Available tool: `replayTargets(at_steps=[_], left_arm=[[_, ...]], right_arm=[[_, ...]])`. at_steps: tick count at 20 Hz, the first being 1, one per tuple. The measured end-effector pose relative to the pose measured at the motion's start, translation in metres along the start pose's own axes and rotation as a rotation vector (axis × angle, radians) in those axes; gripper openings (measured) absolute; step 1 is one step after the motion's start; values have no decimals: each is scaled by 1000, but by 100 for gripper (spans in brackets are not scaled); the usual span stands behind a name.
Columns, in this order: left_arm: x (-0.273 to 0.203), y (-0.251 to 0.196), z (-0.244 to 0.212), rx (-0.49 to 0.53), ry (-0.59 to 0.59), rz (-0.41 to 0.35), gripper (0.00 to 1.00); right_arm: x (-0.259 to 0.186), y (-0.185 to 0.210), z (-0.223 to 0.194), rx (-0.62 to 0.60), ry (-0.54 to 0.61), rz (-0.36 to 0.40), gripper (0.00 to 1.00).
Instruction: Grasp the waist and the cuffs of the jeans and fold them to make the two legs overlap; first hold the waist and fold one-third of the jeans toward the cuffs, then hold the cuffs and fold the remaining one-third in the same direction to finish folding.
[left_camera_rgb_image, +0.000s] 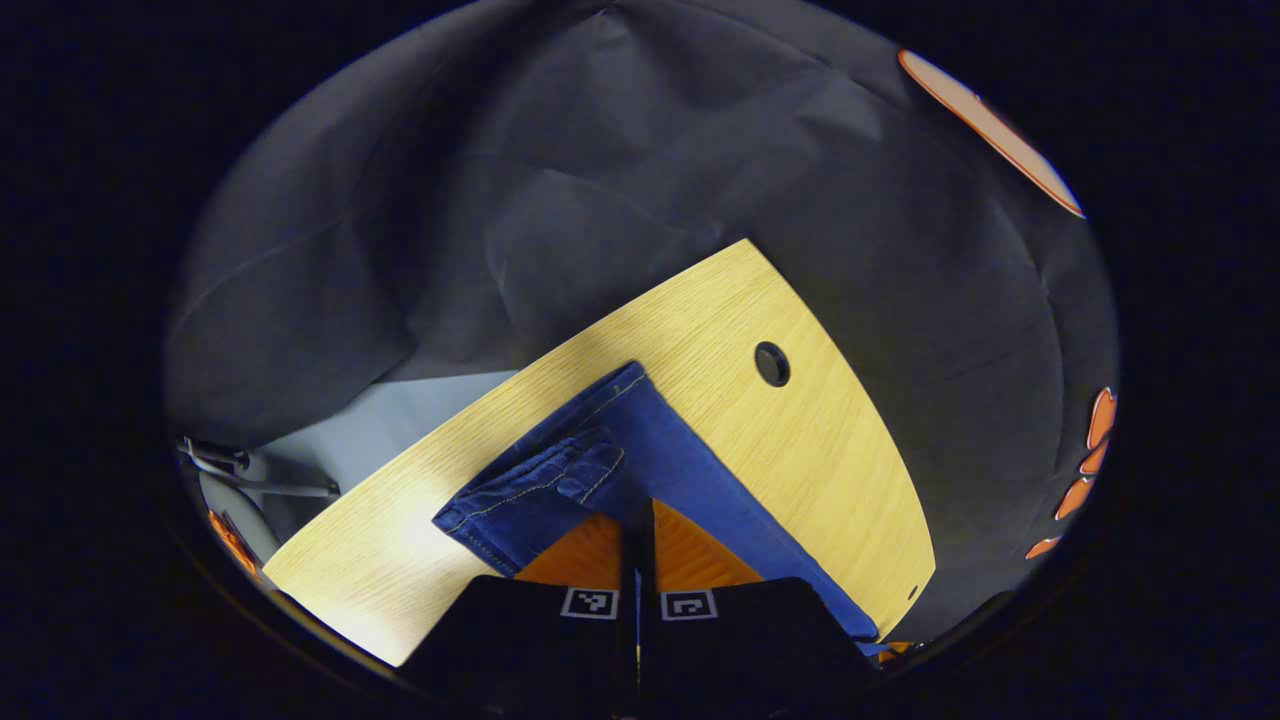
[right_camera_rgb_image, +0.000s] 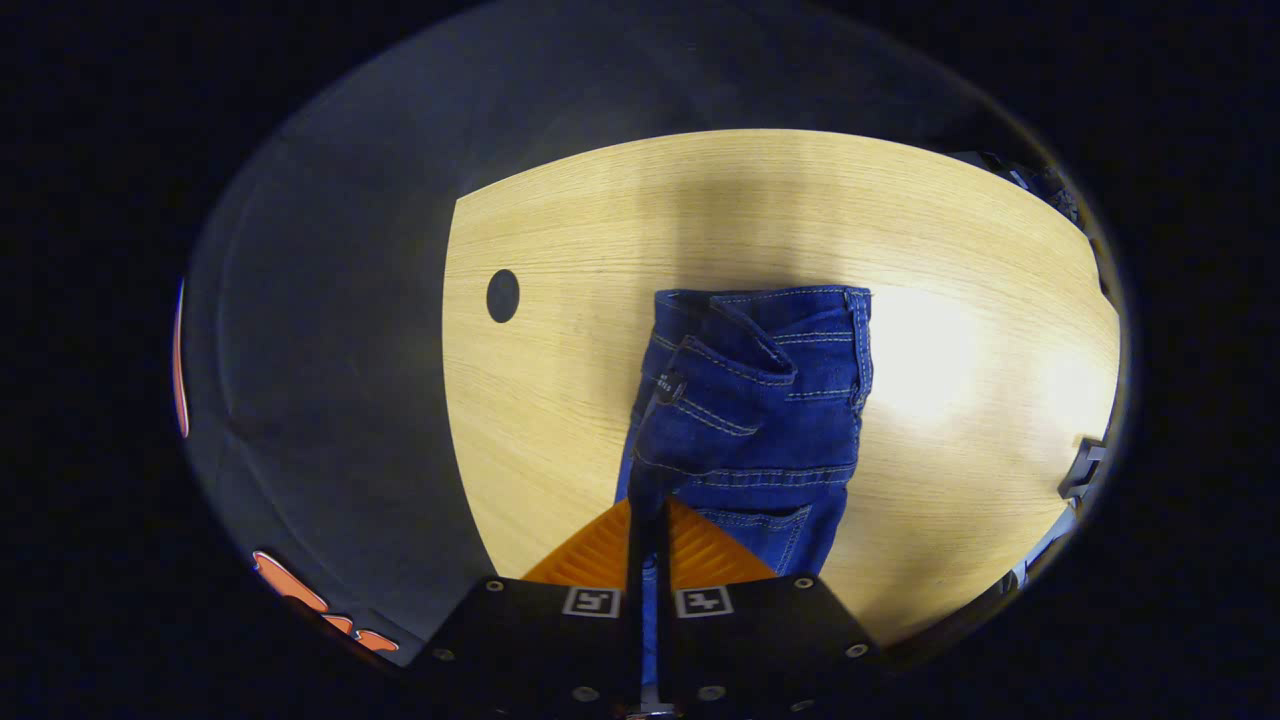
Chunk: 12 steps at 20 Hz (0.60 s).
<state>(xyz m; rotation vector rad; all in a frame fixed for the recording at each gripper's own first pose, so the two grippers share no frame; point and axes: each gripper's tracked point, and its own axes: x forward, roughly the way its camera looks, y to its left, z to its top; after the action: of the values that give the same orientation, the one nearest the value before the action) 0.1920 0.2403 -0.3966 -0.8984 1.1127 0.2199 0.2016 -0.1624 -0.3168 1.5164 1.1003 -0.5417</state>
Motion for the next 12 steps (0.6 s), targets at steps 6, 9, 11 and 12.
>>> replayTargets(at_steps=[6, 9, 11, 12], left_arm=[[-19, -43, 12, 207, -134, -53, 10], [-33, -45, 16, 244, -185, -10, 38], [-51, -48, 23, 245, -235, -9, 60], [-58, -49, 24, 243, -258, -17, 63]], right_arm=[[-39, 25, 25, -67, -114, 161, 17], [-50, 8, 28, -143, -142, 130, 50], [-55, -4, 31, -200, -175, 109, 53], [-57, -10, 32, -223, -186, 101, 76]])
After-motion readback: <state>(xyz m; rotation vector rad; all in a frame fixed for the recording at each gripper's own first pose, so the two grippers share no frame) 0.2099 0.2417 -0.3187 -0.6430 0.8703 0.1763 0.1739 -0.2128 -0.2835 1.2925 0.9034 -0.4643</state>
